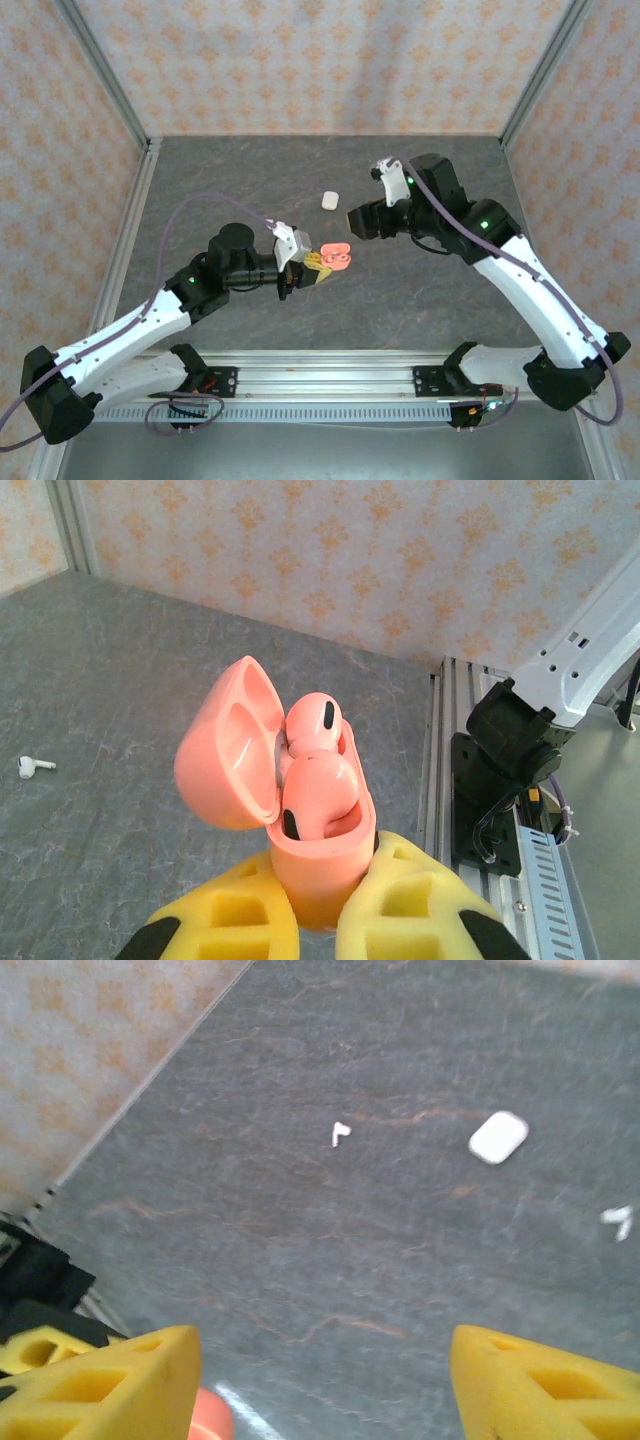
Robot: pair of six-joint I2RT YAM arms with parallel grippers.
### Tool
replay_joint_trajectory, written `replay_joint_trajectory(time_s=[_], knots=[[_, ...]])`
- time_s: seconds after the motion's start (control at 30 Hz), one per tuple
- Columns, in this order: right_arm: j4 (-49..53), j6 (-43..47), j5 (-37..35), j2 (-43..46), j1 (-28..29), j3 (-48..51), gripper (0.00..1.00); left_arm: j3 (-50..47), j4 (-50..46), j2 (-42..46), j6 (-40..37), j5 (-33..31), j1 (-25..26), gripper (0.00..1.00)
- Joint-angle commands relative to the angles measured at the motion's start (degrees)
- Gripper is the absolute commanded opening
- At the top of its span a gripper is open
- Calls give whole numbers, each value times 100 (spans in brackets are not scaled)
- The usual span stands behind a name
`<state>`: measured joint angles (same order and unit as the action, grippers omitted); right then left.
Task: Insert the wireless bluetooth earbuds into the charging case
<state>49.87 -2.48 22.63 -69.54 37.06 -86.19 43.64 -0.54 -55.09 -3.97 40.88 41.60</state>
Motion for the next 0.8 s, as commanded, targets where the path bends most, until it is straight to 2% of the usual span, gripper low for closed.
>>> replay_joint_trajectory(time_s=[0.0, 0.13, 0.53, 0.77], knots=[[-190, -1025, 1281, -230, -258, 124, 64, -49, 317, 139, 64, -45, -12, 0], [-371, -1353, 2027, -472, -308, 225, 59, -43, 334, 110, 29, -46, -13, 0], [-1092, -1883, 2979, -488, -312, 906, 51, 198, 287, -134, -60, -87, -15, 0], [-1091, -1826, 3179, -391, -313, 1008, 46, 14, 554, -182, 133, -240, -12, 0]])
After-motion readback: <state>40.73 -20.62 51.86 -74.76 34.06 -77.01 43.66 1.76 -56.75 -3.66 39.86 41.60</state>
